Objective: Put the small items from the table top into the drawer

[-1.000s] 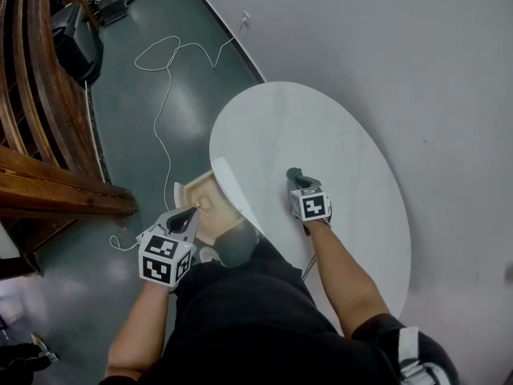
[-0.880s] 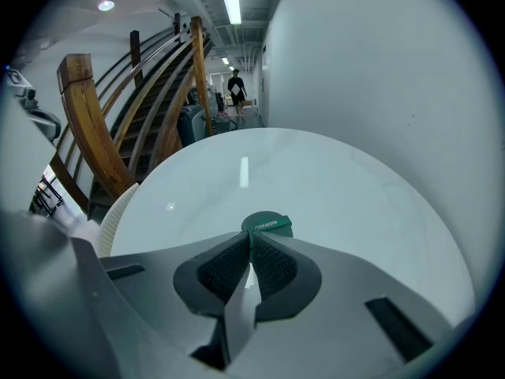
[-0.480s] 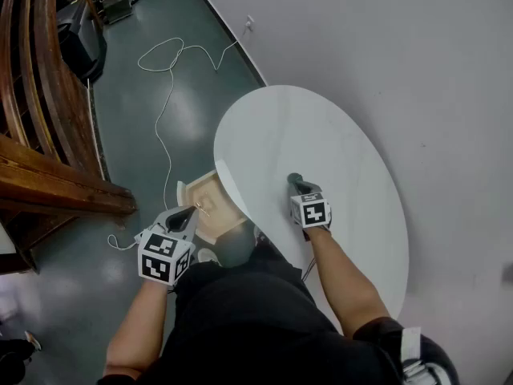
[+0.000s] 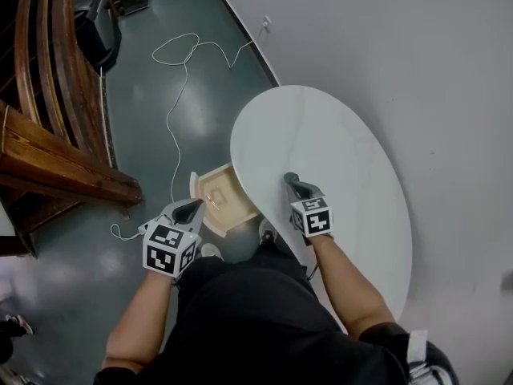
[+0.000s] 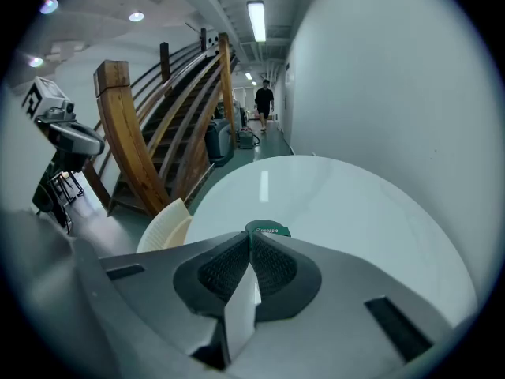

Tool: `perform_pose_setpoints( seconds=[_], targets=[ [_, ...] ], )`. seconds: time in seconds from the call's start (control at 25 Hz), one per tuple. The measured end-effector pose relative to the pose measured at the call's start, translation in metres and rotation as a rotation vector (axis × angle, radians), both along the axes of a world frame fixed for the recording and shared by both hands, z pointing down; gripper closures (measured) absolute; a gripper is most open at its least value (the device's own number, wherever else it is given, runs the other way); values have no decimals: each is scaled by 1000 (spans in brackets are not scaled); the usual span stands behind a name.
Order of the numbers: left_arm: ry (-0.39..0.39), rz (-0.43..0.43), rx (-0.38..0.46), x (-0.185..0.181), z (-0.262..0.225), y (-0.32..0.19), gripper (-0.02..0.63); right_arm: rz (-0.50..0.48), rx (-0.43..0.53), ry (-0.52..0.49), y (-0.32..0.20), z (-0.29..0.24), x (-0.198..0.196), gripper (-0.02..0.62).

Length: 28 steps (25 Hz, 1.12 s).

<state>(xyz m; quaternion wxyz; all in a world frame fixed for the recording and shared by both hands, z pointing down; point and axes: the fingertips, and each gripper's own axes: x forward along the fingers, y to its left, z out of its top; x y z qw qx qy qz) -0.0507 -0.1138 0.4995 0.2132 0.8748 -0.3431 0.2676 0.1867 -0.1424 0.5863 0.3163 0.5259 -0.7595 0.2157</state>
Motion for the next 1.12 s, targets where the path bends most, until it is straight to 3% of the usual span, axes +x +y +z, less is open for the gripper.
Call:
perform_pose_setpoints(
  seconds=[0.36, 0.64, 0.8, 1.12],
  targets=[
    [-11, -66, -19, -35, 9, 13, 592, -197, 27, -98, 8, -20, -102, 578],
    [-7, -118, -43, -61, 21, 22, 592, -403, -31, -60, 31, 9, -174, 578],
    [-9, -161, -54, -76, 26, 21, 592, -495, -112, -30, 47, 41, -195, 578],
    [-11, -205, -94, -90, 42, 26, 592, -537, -268, 47, 55, 114, -205, 578]
  ],
)
